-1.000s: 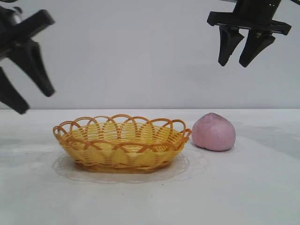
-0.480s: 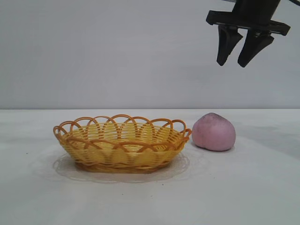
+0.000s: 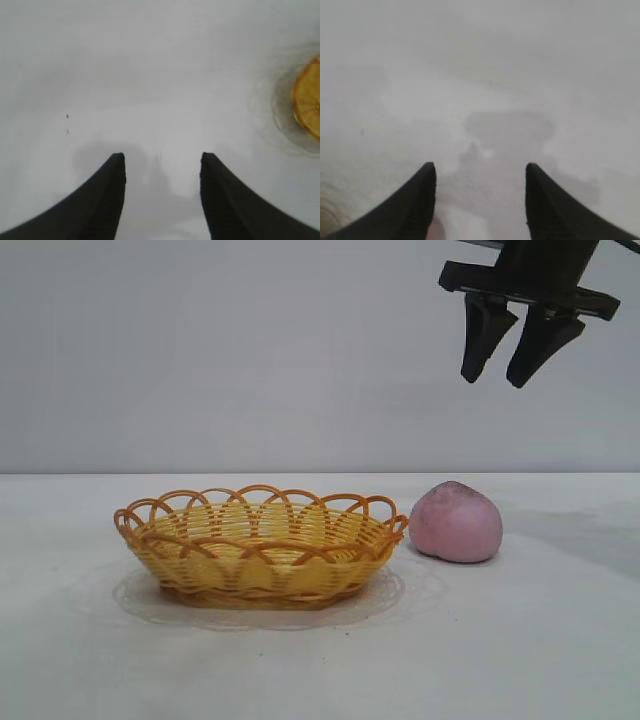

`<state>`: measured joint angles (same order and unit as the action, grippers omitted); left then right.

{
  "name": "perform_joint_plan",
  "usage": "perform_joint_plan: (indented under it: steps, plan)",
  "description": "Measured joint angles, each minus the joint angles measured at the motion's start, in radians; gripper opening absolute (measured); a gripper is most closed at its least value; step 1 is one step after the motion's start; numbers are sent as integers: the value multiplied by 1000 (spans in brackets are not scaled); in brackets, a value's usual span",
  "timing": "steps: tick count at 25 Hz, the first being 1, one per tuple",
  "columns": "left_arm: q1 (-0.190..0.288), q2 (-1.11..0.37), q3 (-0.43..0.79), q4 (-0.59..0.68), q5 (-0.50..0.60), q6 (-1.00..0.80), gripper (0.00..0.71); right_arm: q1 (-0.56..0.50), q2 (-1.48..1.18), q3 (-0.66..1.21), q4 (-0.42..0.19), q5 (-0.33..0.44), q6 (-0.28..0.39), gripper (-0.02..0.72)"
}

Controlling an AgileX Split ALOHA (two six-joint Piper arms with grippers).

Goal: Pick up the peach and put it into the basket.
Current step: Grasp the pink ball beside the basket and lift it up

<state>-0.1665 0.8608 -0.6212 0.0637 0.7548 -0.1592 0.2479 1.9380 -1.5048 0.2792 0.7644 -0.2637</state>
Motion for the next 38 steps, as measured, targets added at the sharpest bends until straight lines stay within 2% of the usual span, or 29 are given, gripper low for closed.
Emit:
perform_joint_plan:
  steps: [5,10,21,29,36,38]
  plan:
    - [-13,-300,77,0,222,-20,300,4,10,0,20,23,-14,378]
    - [-14,-507,130,-21,332,-20,300,23,10,2,27,35,-16,378]
    - [-14,-843,136,-23,359,2,300,47,37,9,33,141,-18,378]
    - [-14,-880,136,-40,366,4,300,48,70,9,45,245,-34,378]
    - [-14,-880,136,-48,366,4,300,68,104,9,81,261,-49,378]
    - [8,-880,136,-48,366,4,300,78,133,9,87,261,-54,378]
